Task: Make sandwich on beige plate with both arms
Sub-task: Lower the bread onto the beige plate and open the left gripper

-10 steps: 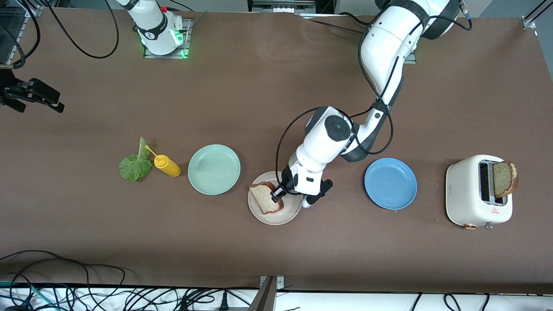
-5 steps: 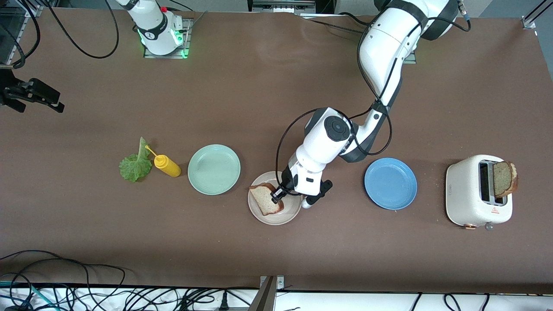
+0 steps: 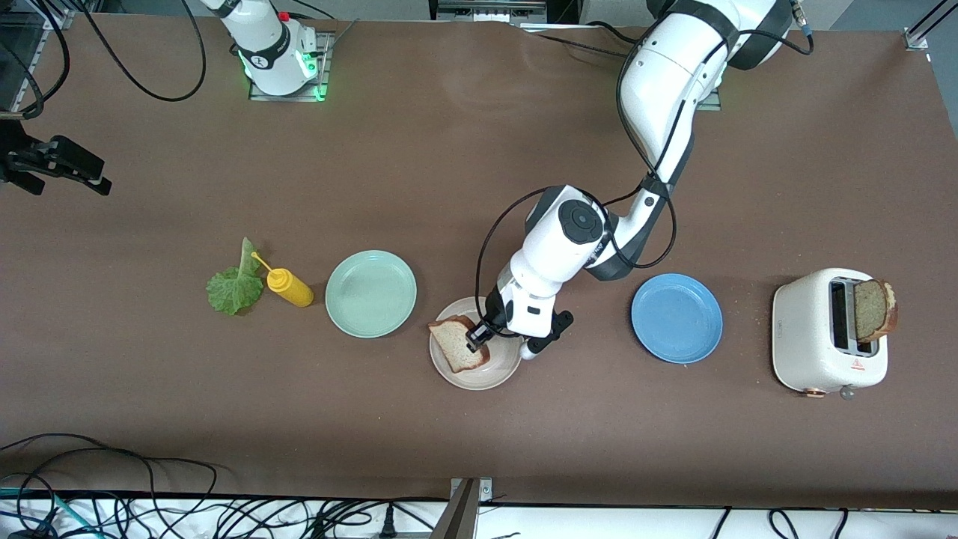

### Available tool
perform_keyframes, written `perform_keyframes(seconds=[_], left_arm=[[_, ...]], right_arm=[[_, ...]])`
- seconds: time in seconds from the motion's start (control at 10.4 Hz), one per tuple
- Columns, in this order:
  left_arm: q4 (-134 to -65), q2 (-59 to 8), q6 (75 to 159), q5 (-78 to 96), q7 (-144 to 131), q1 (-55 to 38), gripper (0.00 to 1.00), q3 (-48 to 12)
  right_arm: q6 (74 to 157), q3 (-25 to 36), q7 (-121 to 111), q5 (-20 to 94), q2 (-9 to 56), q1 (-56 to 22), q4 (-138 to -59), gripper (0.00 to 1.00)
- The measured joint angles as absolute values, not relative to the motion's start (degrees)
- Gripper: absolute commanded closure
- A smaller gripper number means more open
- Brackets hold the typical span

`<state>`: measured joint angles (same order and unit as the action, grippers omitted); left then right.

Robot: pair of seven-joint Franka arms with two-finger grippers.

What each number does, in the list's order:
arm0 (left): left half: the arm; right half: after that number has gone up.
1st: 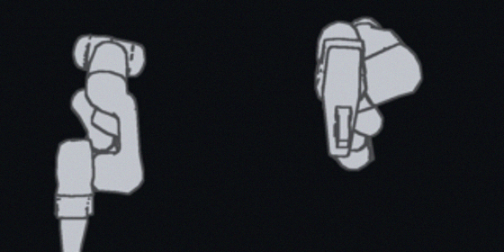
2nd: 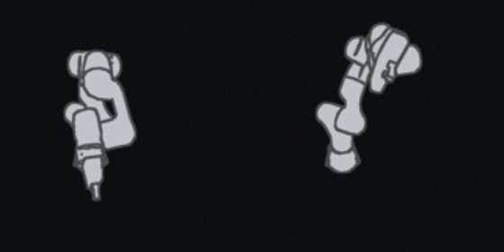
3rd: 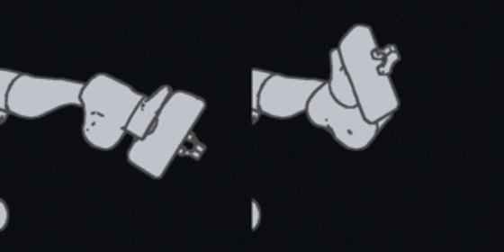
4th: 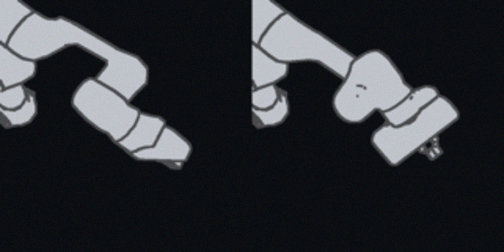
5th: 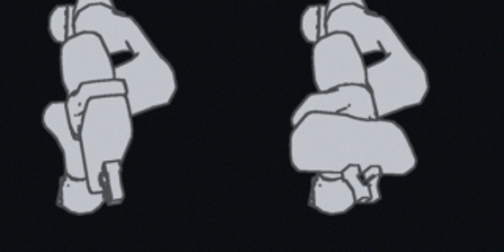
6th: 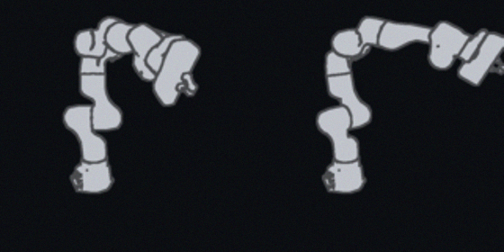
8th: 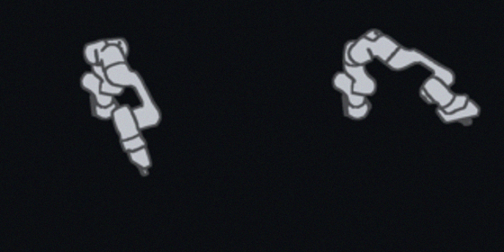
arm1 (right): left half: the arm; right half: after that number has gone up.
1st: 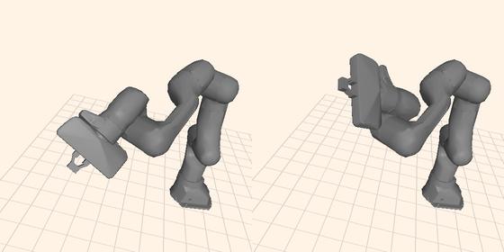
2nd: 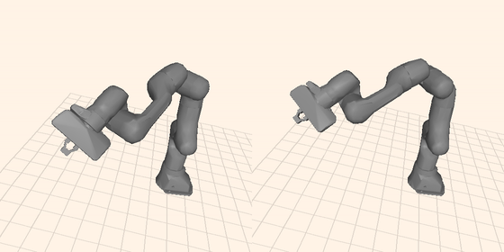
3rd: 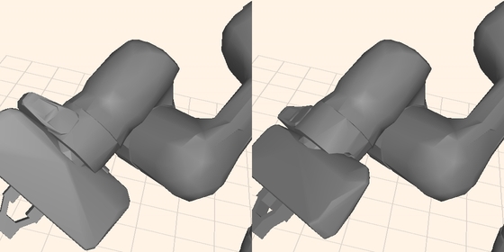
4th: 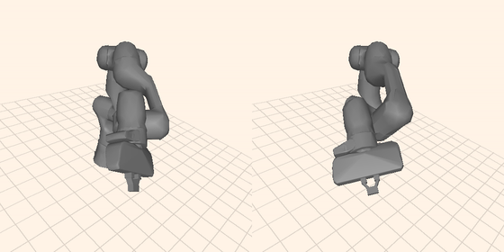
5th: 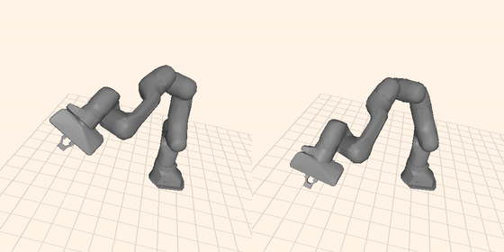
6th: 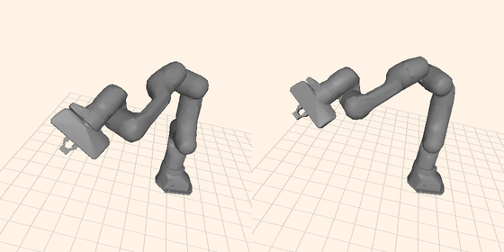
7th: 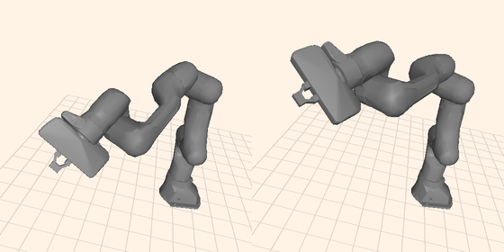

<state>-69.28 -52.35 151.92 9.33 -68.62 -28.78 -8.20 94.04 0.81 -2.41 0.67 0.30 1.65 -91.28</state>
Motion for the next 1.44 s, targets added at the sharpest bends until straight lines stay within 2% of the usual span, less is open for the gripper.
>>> perform_keyframes(seconds=[0.19,0.38,0.58,0.86,1.06,1.44], left_arm=[[-69.28,-52.35,151.94,9.29,-68.61,-28.79,0.48,-8.19],[-69.28,-52.35,151.94,9.28,-68.56,-28.79,0.31,-8.15],[-69.46,-52.47,151.94,9.19,-68.55,-28.81,0.26,-7.96],[-71.49,-52.51,151.93,7.5,-68.5,-28.64,0.19,-7.11],[-72.81,-52.52,151.41,4.38,-68.5,-28.52,0.18,-6.93],[-73.34,-52.48,144.66,1.21,-66.87,-28.03,0.18,-6.8]], right_arm=[[94.04,0.81,-2.41,0.67,0.3,1.65,-91.28,0.0],[94.04,0.81,-2.41,0.67,0.3,1.65,-91.28,0.0],[94.04,0.81,-2.41,0.67,0.3,1.65,-91.28,0.0],[94.04,0.81,-2.41,0.67,0.3,1.65,-91.28,0.0],[94.04,0.81,-2.41,0.67,0.31,1.65,-91.28,0.0],[94.04,0.81,-2.41,0.67,0.31,1.65,-91.28,0.0]])
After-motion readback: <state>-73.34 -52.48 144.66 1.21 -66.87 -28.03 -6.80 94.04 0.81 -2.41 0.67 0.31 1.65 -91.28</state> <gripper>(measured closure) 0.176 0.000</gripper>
